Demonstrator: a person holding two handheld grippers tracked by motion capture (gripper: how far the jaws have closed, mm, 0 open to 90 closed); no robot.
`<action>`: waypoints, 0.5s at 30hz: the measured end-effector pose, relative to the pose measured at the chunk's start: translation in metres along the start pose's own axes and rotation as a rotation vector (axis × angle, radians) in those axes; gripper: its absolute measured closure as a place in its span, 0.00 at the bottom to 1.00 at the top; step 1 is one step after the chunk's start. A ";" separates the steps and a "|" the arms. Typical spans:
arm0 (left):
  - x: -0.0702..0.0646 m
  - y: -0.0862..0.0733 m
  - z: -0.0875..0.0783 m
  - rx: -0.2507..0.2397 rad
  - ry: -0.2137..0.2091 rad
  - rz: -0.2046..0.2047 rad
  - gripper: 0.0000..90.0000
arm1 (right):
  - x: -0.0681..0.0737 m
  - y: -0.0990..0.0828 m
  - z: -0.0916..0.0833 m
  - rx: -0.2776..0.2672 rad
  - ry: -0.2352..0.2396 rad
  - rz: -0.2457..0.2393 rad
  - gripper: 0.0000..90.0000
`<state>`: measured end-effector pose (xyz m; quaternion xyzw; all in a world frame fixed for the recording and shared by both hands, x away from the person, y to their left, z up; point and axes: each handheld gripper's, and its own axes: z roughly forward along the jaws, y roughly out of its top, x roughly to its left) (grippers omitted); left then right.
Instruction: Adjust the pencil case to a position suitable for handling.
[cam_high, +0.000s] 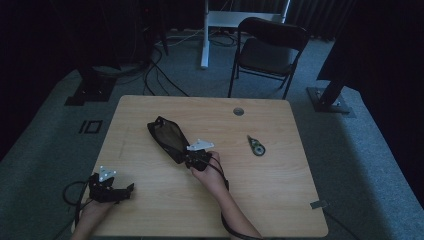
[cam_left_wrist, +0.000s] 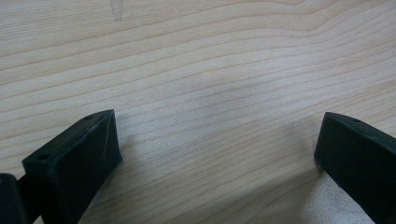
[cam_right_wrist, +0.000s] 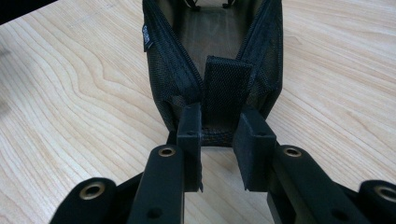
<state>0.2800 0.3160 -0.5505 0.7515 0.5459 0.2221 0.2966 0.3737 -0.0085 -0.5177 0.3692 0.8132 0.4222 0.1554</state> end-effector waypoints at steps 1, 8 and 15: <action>0.000 0.000 0.000 0.000 0.000 0.000 0.00 | 0.000 -0.001 -0.001 0.001 0.000 0.004 0.81; 0.000 0.000 0.000 0.001 0.000 0.001 0.00 | -0.004 -0.003 -0.006 0.007 0.002 0.005 0.81; 0.000 0.000 0.000 0.001 0.000 0.002 0.00 | -0.010 -0.008 -0.013 0.007 -0.004 0.019 0.81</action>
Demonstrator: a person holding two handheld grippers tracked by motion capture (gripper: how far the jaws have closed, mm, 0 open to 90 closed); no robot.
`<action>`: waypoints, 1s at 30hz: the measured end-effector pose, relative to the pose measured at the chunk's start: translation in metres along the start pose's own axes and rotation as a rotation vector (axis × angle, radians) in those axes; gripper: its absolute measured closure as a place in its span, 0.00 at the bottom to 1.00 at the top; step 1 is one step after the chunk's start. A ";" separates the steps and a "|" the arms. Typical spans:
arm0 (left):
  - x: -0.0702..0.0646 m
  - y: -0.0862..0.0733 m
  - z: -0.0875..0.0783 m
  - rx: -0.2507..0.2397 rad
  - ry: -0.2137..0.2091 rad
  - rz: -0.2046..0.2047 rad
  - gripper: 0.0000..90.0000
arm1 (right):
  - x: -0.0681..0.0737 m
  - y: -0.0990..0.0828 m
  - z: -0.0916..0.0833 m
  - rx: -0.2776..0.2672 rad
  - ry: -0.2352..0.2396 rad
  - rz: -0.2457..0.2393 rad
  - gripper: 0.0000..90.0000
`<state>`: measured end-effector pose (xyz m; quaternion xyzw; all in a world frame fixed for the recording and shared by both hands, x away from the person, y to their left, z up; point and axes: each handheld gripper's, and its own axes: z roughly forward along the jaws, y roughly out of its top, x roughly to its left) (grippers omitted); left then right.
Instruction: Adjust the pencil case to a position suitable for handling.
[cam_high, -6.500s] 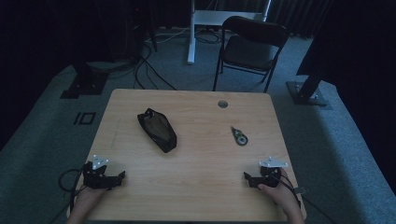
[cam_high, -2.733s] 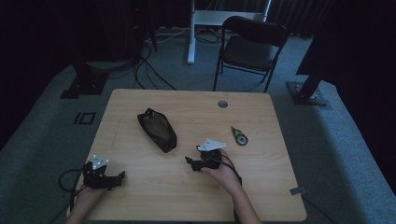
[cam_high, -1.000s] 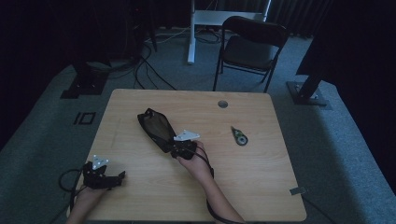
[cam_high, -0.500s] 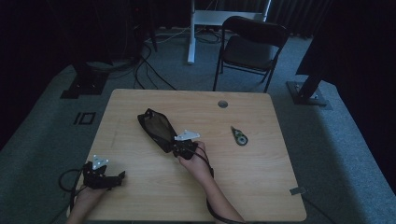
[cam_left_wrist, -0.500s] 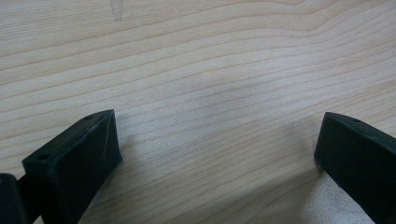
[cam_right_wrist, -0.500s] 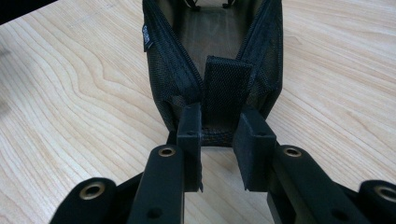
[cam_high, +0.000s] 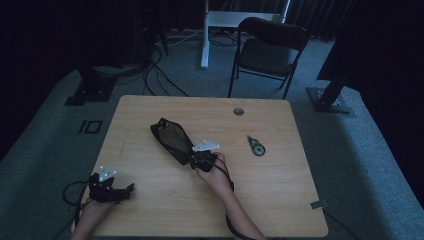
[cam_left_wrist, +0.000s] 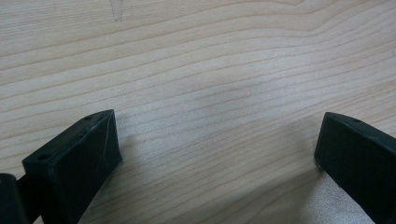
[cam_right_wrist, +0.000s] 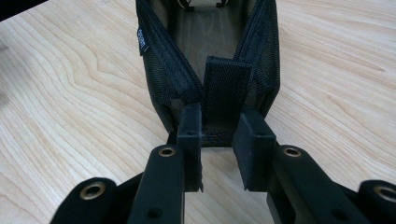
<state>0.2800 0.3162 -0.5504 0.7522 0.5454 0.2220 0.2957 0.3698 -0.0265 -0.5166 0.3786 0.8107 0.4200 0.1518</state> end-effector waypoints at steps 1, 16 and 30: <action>0.000 0.000 0.000 0.000 0.000 0.000 0.00 | 0.000 0.000 0.000 0.000 0.000 0.000 0.81; 0.000 0.000 0.000 0.000 0.000 0.000 0.00 | -0.022 -0.018 -0.028 0.002 -0.037 0.025 0.81; 0.000 0.000 0.000 0.000 0.000 0.000 0.00 | -0.043 -0.041 -0.061 -0.001 -0.074 0.057 0.81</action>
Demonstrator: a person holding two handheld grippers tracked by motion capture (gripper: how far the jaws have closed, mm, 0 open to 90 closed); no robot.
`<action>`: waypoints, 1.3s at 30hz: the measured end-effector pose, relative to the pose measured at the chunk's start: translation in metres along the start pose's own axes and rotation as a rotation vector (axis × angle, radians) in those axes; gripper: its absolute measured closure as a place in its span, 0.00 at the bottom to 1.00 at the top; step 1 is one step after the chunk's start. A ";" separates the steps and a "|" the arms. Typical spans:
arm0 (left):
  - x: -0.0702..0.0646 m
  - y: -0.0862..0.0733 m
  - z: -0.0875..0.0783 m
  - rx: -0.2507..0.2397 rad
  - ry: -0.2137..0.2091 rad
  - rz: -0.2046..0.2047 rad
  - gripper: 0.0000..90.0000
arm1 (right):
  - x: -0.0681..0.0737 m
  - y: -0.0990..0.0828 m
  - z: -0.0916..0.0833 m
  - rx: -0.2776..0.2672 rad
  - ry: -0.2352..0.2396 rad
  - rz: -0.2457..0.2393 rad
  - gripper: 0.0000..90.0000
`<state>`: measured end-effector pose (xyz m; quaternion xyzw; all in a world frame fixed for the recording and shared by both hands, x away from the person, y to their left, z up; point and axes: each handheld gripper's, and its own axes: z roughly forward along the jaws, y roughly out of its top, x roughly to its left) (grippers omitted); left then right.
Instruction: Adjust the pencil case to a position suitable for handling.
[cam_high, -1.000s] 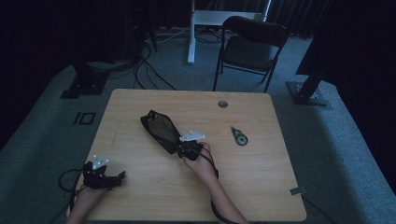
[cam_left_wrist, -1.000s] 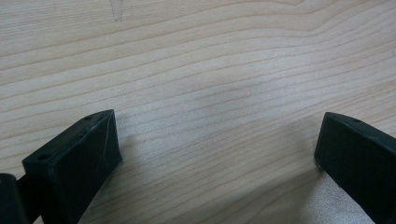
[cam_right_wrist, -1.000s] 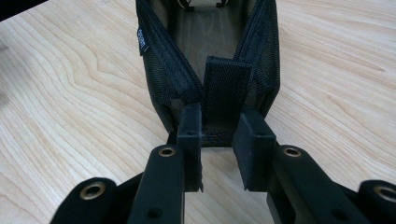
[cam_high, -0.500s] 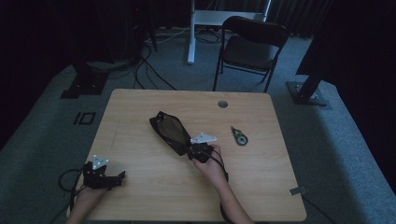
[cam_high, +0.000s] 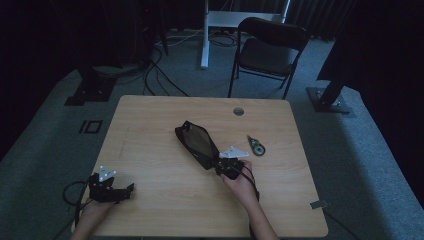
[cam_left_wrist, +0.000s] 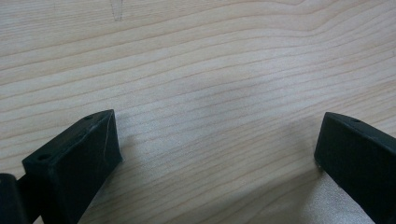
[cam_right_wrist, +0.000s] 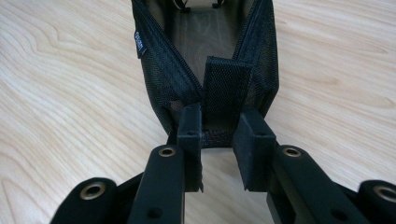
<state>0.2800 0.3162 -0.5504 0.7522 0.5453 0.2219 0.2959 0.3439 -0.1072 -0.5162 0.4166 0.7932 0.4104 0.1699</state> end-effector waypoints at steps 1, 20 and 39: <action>0.000 0.000 0.000 0.000 0.000 0.000 0.00 | -0.002 -0.002 -0.003 -0.004 -0.005 0.005 0.81; 0.000 0.000 0.000 0.000 -0.001 0.002 0.00 | -0.032 -0.038 -0.050 -0.013 -0.082 0.071 0.81; 0.000 0.000 0.000 0.000 -0.001 0.002 0.00 | -0.034 -0.064 -0.084 -0.017 -0.130 0.088 0.81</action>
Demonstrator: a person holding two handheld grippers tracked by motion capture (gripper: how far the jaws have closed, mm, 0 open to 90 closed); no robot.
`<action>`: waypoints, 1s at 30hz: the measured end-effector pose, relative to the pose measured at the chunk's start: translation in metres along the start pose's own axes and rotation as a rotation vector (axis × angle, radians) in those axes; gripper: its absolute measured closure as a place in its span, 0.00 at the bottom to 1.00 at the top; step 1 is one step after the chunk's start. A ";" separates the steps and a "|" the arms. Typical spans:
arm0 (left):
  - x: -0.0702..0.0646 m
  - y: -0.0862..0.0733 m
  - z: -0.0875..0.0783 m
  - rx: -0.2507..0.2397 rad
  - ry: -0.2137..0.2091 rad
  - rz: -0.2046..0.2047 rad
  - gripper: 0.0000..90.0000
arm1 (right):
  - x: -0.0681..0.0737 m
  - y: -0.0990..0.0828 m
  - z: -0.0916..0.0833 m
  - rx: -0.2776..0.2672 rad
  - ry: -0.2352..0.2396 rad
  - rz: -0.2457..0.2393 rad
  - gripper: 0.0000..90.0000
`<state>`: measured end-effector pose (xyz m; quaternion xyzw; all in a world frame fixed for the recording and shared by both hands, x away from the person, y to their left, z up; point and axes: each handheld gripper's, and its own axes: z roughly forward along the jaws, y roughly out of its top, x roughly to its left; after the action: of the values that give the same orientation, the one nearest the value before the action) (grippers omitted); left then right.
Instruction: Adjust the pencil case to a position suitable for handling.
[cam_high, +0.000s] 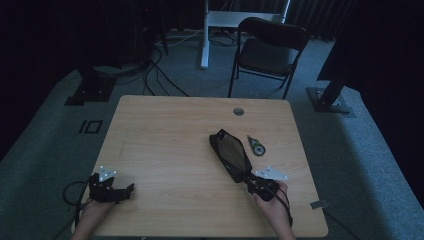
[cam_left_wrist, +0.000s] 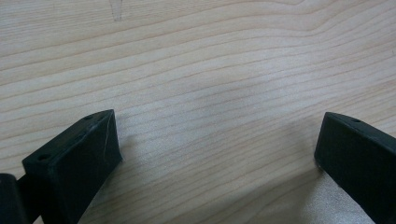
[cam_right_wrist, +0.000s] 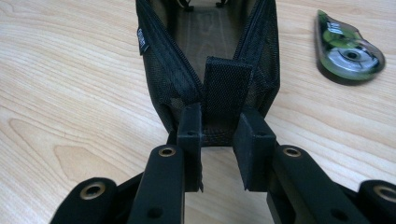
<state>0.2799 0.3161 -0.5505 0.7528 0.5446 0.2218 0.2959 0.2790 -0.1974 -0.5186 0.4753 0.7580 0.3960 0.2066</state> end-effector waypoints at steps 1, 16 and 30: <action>0.000 0.000 0.000 0.000 0.000 0.000 0.00 | 0.000 -0.001 -0.001 -0.001 -0.002 0.006 0.81; 0.000 0.000 0.000 0.000 0.001 -0.001 0.00 | 0.003 -0.015 -0.019 0.006 -0.040 0.009 0.81; 0.000 0.000 0.000 0.001 0.001 -0.001 0.00 | 0.003 -0.028 -0.036 0.006 -0.042 0.036 0.81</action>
<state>0.2794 0.3161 -0.5504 0.7524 0.5453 0.2220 0.2955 0.2371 -0.2154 -0.5186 0.4975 0.7461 0.3874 0.2140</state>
